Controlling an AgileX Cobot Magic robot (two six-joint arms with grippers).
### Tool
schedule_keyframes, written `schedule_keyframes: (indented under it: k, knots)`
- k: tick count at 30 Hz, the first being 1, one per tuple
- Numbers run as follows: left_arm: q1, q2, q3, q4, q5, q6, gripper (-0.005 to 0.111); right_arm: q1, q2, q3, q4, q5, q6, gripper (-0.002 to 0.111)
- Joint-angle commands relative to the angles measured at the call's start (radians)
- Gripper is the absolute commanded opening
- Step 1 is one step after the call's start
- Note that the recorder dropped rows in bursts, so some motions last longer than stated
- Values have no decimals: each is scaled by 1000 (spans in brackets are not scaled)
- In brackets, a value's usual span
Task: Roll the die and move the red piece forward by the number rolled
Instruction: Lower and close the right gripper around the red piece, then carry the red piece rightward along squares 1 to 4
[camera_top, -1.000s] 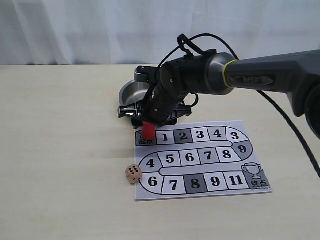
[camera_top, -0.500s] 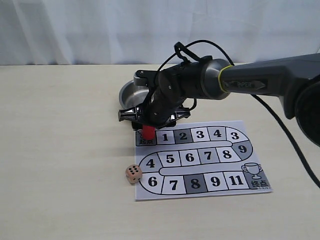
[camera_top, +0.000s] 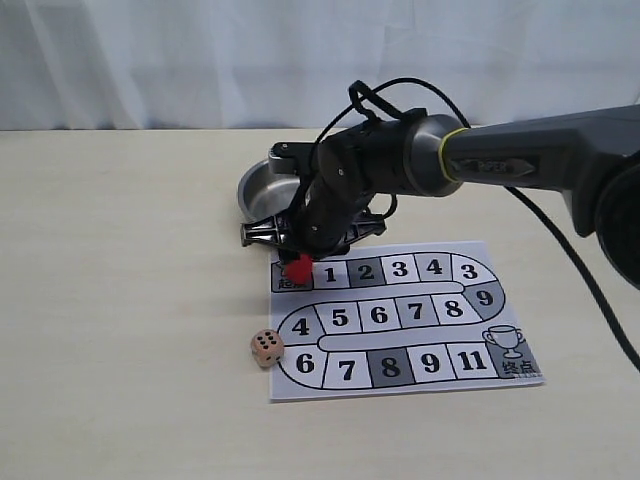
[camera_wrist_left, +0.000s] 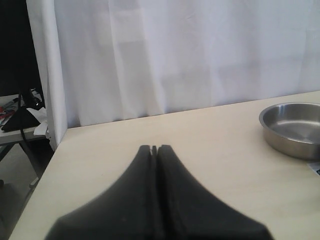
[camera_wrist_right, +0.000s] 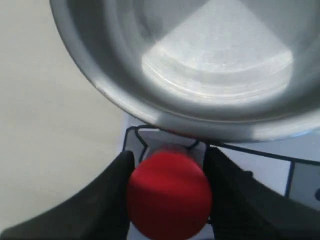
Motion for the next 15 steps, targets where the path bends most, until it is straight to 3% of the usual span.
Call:
schedule_keyframes:
  k: [1, 15]
  knots:
    - [-1, 0, 2, -2, -6, -6, 0, -18, -38, -2, -69, 106, -11, 4]
    - [-1, 0, 2, 4, -6, -6, 0, -26, -16, 2, -131, 151, -6, 4]
